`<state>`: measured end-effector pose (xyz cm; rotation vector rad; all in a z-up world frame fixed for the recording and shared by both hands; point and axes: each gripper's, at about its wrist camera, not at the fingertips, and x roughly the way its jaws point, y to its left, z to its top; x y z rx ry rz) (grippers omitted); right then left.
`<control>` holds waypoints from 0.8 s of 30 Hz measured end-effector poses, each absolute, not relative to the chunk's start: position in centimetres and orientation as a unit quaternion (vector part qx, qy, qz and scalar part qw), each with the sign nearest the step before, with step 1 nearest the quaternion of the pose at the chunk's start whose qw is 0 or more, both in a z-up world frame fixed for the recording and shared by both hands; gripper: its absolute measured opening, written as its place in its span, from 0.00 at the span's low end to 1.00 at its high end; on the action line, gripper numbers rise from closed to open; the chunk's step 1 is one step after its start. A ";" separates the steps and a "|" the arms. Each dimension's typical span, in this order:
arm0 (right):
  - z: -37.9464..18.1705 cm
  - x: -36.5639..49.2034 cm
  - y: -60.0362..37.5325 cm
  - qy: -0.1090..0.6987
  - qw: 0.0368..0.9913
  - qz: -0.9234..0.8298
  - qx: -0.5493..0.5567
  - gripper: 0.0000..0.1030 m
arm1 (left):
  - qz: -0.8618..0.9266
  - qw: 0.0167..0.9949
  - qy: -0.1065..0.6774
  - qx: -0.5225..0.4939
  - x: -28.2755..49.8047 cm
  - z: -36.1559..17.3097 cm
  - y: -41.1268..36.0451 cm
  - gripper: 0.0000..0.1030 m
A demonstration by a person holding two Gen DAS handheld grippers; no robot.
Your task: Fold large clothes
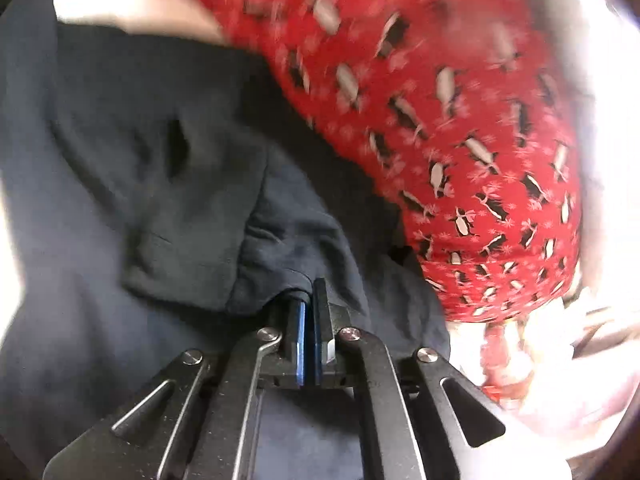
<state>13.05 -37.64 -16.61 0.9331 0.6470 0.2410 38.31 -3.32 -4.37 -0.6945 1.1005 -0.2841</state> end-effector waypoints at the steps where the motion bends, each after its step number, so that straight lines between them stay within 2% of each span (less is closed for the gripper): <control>1: -16.6 13.3 -37.8 0.300 0.835 0.115 0.447 0.53 | -0.132 0.799 0.499 -0.308 37.5 -3.5 -2.8 0.01; 4: -16.4 14.7 -38.3 0.276 0.829 0.114 0.473 0.53 | -0.130 0.817 0.483 -0.287 36.2 -2.2 -1.3 0.01; 10: -17.2 18.4 -40.8 0.215 0.787 0.076 0.574 0.57 | -0.141 0.801 0.492 -0.311 35.6 -2.6 -0.2 0.01; 12: -18.1 19.2 -41.8 0.201 0.750 0.081 0.625 0.47 | -0.141 0.798 0.496 -0.312 35.7 -2.8 -0.3 0.01; 13: -17.8 19.1 -42.4 0.190 0.743 0.092 0.636 0.15 | -0.142 0.795 0.501 -0.312 35.7 -2.8 -0.4 0.01; 14: -16.9 18.7 -43.0 0.182 0.752 0.093 0.627 0.03 | -0.148 0.790 0.506 -0.312 35.7 -2.9 -0.6 0.01; 17: -14.0 15.8 -44.2 0.143 0.817 0.062 0.555 0.02 | -0.173 0.766 0.537 -0.309 35.2 -4.2 -2.1 0.01; 19: -14.6 15.8 -44.5 0.181 0.830 0.026 0.527 0.02 | -0.156 0.768 0.559 -0.272 34.6 -5.7 -3.3 0.01; 20: -16.3 16.7 -44.5 0.239 0.822 0.011 0.517 0.02 | -0.147 0.765 0.572 -0.258 34.4 -6.4 -3.6 0.01; 21: -17.3 16.9 -44.5 0.260 0.814 0.015 0.519 0.01 | -0.144 0.759 0.583 -0.251 34.1 -7.2 -3.7 0.01; 22: -18.0 16.5 -44.5 0.258 0.807 0.039 0.529 0.00 | -0.150 0.754 0.586 -0.255 33.9 -7.5 -3.4 0.01; 24: -17.6 15.0 -44.3 0.265 0.809 0.050 0.523 0.05 | -0.165 0.754 0.581 -0.258 33.2 -6.8 -2.5 0.01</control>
